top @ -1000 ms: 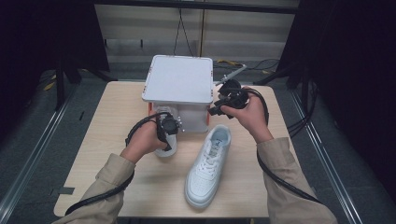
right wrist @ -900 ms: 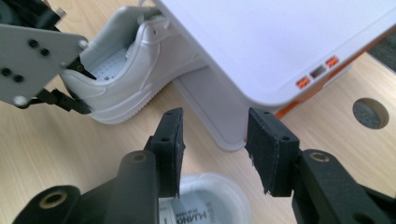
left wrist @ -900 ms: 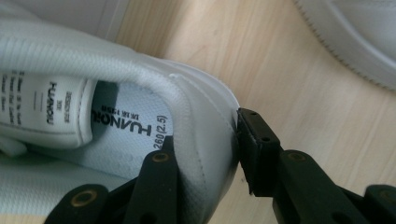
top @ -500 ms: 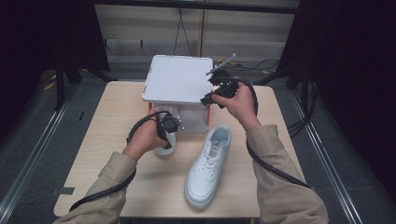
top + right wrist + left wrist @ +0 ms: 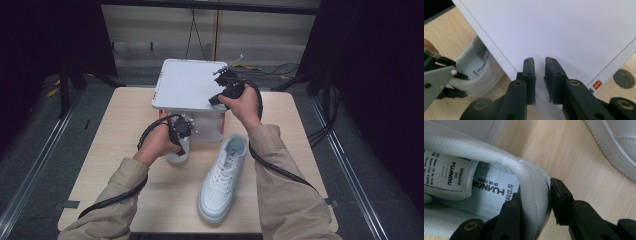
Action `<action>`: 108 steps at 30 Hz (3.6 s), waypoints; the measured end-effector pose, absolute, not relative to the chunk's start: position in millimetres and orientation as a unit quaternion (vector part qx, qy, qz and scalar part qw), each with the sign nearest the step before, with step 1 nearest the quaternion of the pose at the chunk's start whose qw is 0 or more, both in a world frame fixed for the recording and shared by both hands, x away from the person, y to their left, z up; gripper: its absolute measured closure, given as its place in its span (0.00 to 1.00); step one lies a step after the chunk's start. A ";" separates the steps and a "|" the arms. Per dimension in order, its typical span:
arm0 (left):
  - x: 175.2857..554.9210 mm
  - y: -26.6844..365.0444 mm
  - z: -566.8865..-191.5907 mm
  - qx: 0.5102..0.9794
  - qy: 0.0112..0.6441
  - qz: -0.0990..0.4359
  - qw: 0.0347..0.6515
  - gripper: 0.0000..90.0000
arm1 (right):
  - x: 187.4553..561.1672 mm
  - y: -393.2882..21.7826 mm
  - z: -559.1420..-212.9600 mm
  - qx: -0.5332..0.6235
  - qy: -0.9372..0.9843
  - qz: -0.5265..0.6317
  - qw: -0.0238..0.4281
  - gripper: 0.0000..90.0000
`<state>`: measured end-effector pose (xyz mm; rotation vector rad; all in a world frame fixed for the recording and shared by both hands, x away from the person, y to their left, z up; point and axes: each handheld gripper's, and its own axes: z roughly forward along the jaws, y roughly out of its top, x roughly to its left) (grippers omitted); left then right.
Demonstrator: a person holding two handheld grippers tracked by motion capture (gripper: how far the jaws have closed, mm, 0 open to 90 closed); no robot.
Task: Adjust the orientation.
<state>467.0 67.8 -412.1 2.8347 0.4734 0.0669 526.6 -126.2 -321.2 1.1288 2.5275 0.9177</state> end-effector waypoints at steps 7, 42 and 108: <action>472.3 72.2 -413.1 0.974 0.176 0.032 0.142 0.78 | 528.1 -123.7 -320.8 0.381 0.866 0.302 0.118 0.91; 426.5 95.1 -406.8 0.966 0.217 0.073 0.121 1.00 | 519.6 -116.0 -322.9 0.361 0.872 0.289 0.158 0.93; 488.3 78.9 -429.2 0.929 0.285 0.111 0.210 1.00 | 522.2 -108.7 -320.5 0.356 0.882 0.270 0.150 1.00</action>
